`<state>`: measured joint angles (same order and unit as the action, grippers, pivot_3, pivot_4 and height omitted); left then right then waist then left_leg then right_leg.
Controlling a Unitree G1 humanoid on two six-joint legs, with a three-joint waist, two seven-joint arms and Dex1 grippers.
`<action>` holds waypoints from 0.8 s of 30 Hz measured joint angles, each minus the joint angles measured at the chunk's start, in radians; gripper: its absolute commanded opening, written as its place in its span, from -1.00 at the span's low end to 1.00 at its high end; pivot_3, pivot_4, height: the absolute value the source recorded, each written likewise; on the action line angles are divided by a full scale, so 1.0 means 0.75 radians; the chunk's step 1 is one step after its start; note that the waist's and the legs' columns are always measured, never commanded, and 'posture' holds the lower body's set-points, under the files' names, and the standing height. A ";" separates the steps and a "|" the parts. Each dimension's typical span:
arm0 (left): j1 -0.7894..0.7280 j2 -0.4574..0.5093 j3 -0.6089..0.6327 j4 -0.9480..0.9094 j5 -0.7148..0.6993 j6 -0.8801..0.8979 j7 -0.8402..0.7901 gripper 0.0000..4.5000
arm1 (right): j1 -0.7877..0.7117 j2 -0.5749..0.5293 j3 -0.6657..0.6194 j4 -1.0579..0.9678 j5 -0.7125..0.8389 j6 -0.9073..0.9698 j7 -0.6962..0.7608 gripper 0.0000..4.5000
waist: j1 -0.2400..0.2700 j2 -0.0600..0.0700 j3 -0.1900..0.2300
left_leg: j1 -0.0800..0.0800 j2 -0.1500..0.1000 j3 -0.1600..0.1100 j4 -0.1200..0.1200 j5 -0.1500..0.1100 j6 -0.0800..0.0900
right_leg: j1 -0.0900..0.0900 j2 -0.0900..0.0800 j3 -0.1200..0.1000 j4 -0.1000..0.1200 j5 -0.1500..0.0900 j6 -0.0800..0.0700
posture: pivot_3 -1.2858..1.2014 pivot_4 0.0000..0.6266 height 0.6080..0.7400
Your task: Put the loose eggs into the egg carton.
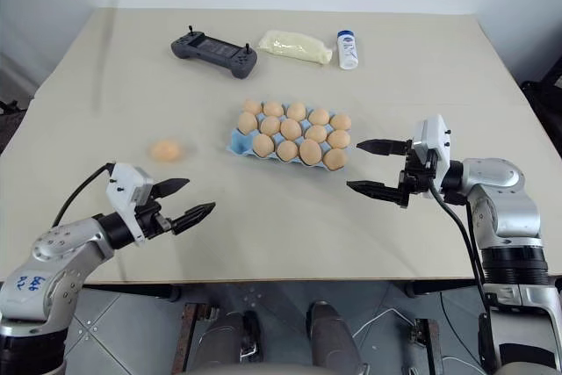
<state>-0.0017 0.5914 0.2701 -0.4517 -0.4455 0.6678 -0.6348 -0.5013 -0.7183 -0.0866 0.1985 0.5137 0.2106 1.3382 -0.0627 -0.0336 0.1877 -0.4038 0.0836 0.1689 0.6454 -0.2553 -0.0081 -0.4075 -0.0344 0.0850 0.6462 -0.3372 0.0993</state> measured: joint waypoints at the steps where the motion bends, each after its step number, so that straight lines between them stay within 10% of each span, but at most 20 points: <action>1: 0.018 0.002 0.022 -0.011 -0.001 0.000 0.009 0.99 | -0.001 0.002 0.001 0.006 -0.003 -0.006 0.003 1.00 | 0.000 0.000 0.000 | 0.000 0.000 0.000 -0.001 0.000 0.000 | 0.000 0.000 0.000 -0.001 0.000 0.000 | 0.03 -0.52 1.00; 10: 0.082 0.018 0.270 0.034 0.024 -0.036 0.152 0.99 | -0.006 0.004 0.002 0.027 -0.022 -0.020 0.022 1.00 | -0.004 0.000 0.000 | -0.001 0.001 0.000 0.000 -0.002 0.000 | 0.000 0.001 0.000 -0.002 -0.001 -0.001 | 0.03 -0.52 1.00; 24: -0.465 -0.011 0.024 0.497 0.189 -0.159 0.303 0.99 | -0.079 0.037 0.024 0.081 -0.059 -0.022 0.041 1.00 | 0.005 0.000 0.000 | -0.001 -0.002 0.006 0.002 -0.001 0.002 | -0.001 0.006 0.000 -0.002 0.002 0.001 | 0.03 -0.52 1.00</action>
<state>-0.3502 0.5829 0.2884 -0.0793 -0.3034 0.5483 -0.4078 -0.5606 -0.6904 -0.0683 0.2591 0.4694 0.1938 1.3687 -0.0590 -0.0336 0.1876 -0.4046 0.0821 0.1737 0.6471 -0.2563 -0.0069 -0.4082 -0.0301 0.0847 0.6447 -0.3360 0.1002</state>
